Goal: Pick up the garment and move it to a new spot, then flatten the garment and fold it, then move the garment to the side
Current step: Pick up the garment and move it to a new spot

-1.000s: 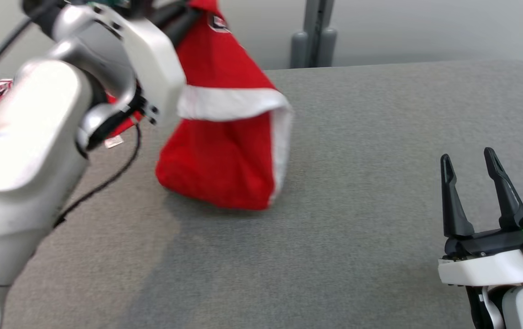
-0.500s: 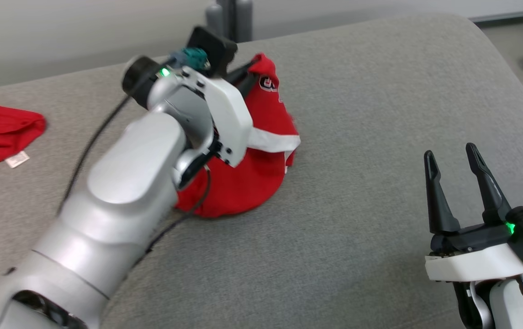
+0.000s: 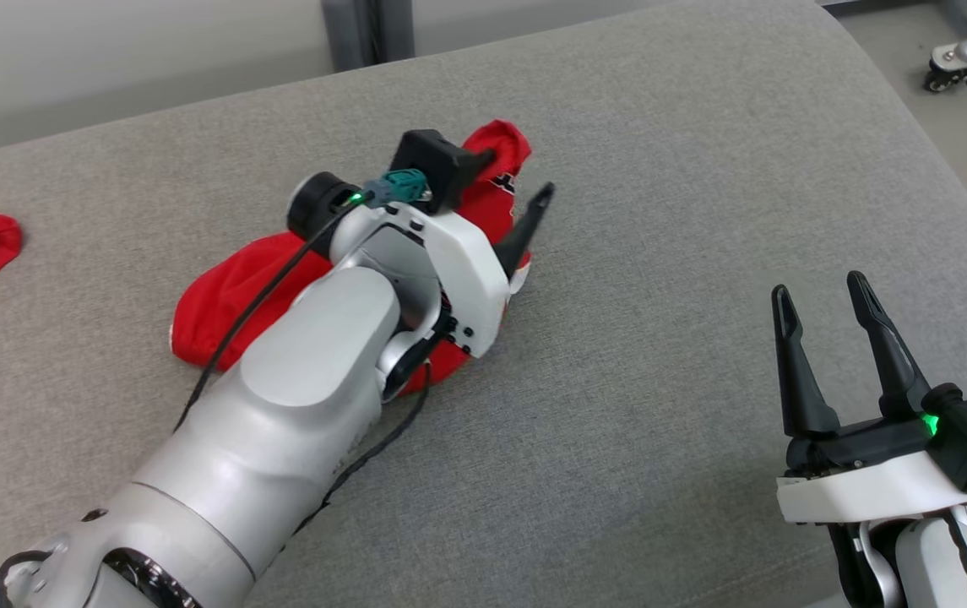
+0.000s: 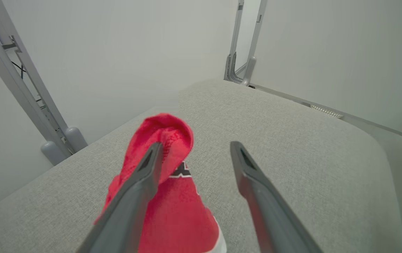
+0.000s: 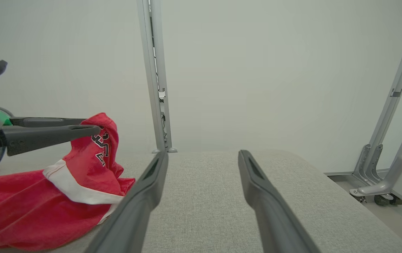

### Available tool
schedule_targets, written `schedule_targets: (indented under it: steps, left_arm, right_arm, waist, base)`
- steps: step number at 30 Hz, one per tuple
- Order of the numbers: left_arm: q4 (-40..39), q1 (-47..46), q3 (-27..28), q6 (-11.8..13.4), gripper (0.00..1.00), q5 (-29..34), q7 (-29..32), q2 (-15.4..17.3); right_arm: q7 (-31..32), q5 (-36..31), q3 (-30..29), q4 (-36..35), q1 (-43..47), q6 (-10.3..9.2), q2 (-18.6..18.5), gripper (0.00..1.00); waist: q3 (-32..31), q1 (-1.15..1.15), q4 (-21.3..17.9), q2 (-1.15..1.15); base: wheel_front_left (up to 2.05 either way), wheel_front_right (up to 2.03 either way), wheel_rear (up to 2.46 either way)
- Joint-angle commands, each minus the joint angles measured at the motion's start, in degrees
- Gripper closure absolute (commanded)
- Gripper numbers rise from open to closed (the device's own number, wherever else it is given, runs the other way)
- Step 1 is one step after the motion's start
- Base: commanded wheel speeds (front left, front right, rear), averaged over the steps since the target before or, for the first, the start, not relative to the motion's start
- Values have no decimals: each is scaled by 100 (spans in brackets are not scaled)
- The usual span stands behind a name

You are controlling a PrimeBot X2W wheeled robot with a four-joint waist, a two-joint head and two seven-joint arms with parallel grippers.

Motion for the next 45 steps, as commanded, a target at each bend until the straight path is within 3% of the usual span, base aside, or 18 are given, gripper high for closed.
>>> schedule_targets:
  steps: [1,9,16,22,32,36,45]
  left_arm:
    - [-141,4,-145,64,0,-177,-2,26]
    - [-1,-15,-373,305,0,-496,-119,22]
    - [216,252,-268,304,0,-646,-753,20]
    - [-70,848,2,548,0,-576,-1155,212]
    - [-2209,2973,1402,1216,0,403,-1183,894]
    - [-2972,3854,2109,1441,0,749,-1183,931]
    - [-3757,5232,3274,1399,0,1246,-1182,624]
  right_arm:
    - [-43,-47,-30,7,14,1,-27,0]
    - [-43,-110,-134,-4,57,1,-28,0]
    - [-43,-209,-339,-37,140,1,-28,0]
    - [-43,-356,-530,-55,255,1,-28,0]
    - [-43,-399,-716,-15,405,1,-30,0]
    - [-43,-352,-726,25,525,1,-28,0]
    - [-38,-225,-552,144,696,1,-29,0]
  waist:
    - [-62,0,119,0]
    - [-247,0,505,0]
    - [-520,0,936,0]
    - [-807,0,1265,0]
    - [-1200,0,1558,0]
    - [-1287,0,1641,0]
    - [-1386,0,1684,0]
  base:
    - [0,0,0]
    - [0,0,0]
    - [0,0,0]
    - [0,0,0]
    - [0,0,0]
    - [0,0,0]
    - [0,0,0]
